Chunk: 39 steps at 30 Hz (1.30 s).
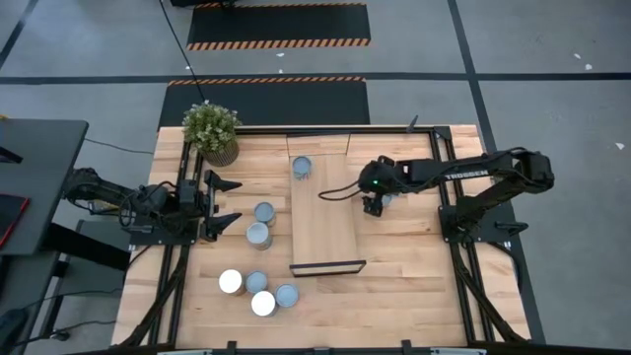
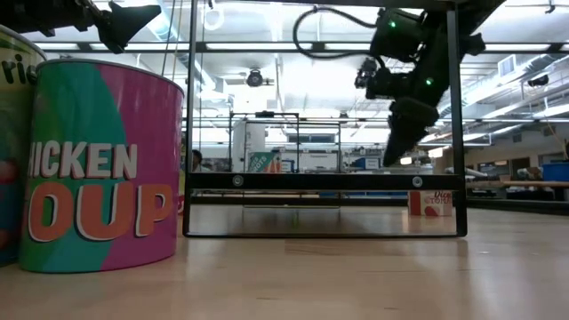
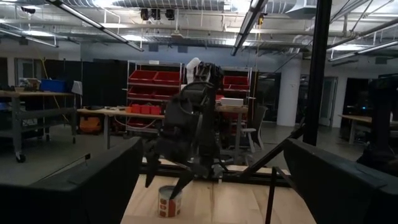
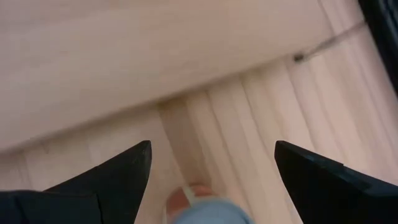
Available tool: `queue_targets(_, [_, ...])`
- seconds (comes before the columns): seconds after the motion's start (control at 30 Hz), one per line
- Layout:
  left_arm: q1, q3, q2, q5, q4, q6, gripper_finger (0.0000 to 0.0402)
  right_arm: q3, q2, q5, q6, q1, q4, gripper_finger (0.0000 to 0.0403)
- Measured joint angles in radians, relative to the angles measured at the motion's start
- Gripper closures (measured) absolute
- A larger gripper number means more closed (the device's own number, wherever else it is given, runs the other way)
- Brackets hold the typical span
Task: Pick and place cans onto a shelf
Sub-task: Put the small canned tomato on the shelf
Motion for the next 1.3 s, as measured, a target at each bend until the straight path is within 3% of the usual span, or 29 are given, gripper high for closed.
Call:
queue_targets(0.57, [0.0, 0.0, 0.0, -0.008, 0.0, 0.0, 0.0005, -0.001, 0.094, -0.009, 0.177, -0.051, -0.196, 0.0055])
queue_targets(0.93, [0.0, 0.0, 0.0, -0.008, 0.0, 0.001, 0.0005, 0.0, 0.124, -0.05, 0.424, -0.109, -0.26, 0.0055])
queue_targets(1.3, [0.0, 0.0, 0.0, -0.008, 0.0, 0.0, 0.0005, 0.0, 0.124, -0.096, 0.465, -0.131, -0.307, 0.0056])
